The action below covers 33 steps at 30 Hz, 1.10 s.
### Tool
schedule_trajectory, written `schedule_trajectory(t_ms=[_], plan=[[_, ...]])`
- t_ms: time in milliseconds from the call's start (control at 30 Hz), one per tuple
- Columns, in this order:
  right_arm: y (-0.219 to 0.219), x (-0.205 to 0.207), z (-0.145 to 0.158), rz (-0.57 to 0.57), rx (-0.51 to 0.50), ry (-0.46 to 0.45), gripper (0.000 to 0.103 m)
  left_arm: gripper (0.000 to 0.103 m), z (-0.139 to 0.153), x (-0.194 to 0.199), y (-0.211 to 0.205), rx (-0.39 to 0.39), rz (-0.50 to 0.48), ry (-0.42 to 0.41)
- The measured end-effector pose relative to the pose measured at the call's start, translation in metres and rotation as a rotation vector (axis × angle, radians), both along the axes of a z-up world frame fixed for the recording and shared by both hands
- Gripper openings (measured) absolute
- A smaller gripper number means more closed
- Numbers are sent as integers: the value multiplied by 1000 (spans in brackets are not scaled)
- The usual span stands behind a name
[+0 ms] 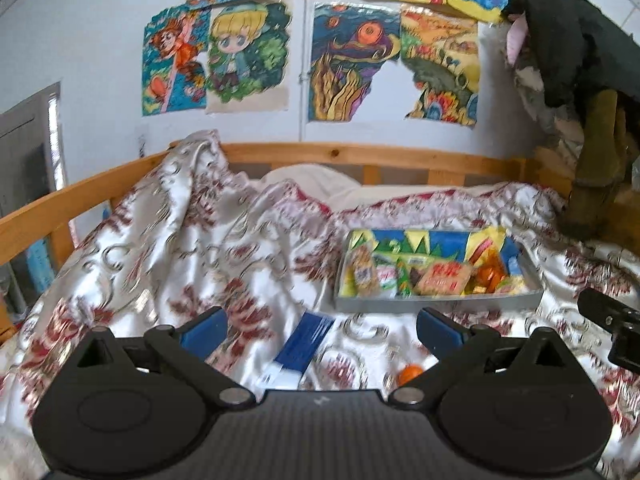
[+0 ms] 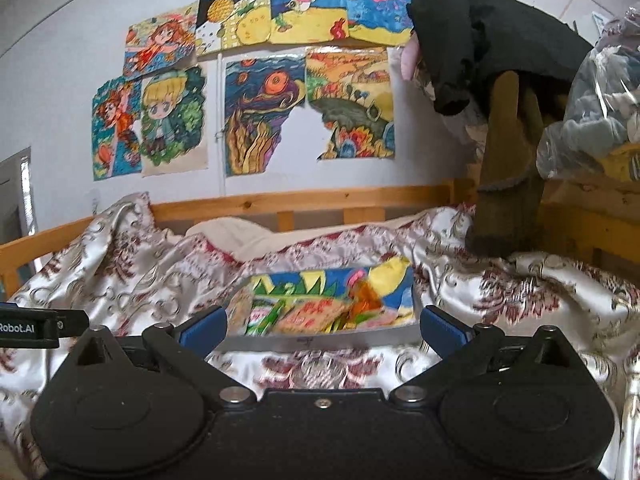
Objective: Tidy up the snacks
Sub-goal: 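Lift both tools up away from the tray, then move both tools down toward the blue tube and the mandarin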
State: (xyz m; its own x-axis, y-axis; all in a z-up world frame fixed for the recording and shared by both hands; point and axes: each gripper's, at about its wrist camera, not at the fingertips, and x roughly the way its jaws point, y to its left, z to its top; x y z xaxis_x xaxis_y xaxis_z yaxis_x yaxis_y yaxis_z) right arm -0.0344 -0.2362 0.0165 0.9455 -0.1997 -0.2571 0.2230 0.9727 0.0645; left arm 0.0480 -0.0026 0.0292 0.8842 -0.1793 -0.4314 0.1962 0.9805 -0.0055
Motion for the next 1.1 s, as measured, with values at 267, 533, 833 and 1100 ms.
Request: schedule_trajectory(t_ms=[267, 533, 833, 1100], plan=[[13, -17, -10, 0, 3, 74, 102, 103, -1, -25, 10, 29, 27, 22], [17, -23, -14, 4, -4, 102, 102, 103, -4, -33, 12, 45, 28, 49], [19, -26, -19, -3, -15, 121, 102, 103, -15, -29, 13, 63, 60, 110], [20, -21, -21, 7, -9, 149, 102, 103, -14, -21, 11, 82, 65, 147]])
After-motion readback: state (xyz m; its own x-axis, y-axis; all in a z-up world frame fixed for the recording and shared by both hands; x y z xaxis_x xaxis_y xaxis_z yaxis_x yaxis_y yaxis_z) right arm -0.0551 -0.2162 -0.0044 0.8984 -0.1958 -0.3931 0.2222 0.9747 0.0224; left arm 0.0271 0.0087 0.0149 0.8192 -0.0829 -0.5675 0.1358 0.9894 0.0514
